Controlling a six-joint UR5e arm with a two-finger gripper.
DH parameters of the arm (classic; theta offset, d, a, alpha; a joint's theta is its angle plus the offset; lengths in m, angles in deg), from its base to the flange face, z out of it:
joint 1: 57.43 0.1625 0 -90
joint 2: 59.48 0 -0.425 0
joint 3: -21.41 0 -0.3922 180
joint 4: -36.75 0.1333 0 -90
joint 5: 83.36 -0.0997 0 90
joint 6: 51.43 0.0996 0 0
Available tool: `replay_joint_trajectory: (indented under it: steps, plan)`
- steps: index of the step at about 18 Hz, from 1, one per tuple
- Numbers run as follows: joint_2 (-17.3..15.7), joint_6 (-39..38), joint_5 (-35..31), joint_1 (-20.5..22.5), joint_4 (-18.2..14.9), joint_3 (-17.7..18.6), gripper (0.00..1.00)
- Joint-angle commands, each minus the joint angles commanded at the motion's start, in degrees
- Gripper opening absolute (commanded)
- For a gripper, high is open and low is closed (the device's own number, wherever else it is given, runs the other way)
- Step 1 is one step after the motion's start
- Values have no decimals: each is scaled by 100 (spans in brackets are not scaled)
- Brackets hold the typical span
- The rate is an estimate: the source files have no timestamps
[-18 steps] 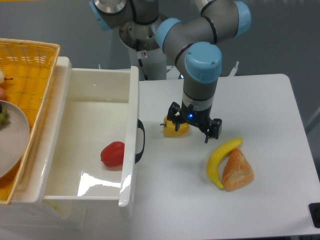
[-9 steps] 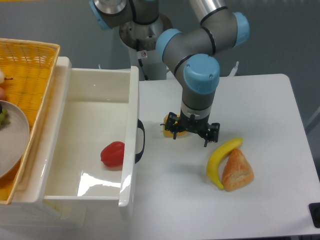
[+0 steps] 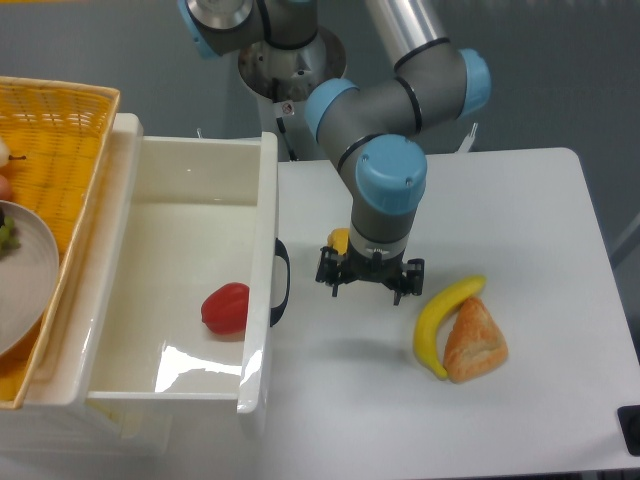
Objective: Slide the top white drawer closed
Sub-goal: 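Move the gripper toward the front face of the open white drawer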
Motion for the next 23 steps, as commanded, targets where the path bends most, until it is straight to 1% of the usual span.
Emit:
replay_joint_trajectory:
  steps: [8, 23]
  plan:
    - [123, -282, 238, 44, -9, 9, 100]
    - [123, -291, 318, -9, -35, 70, 100]
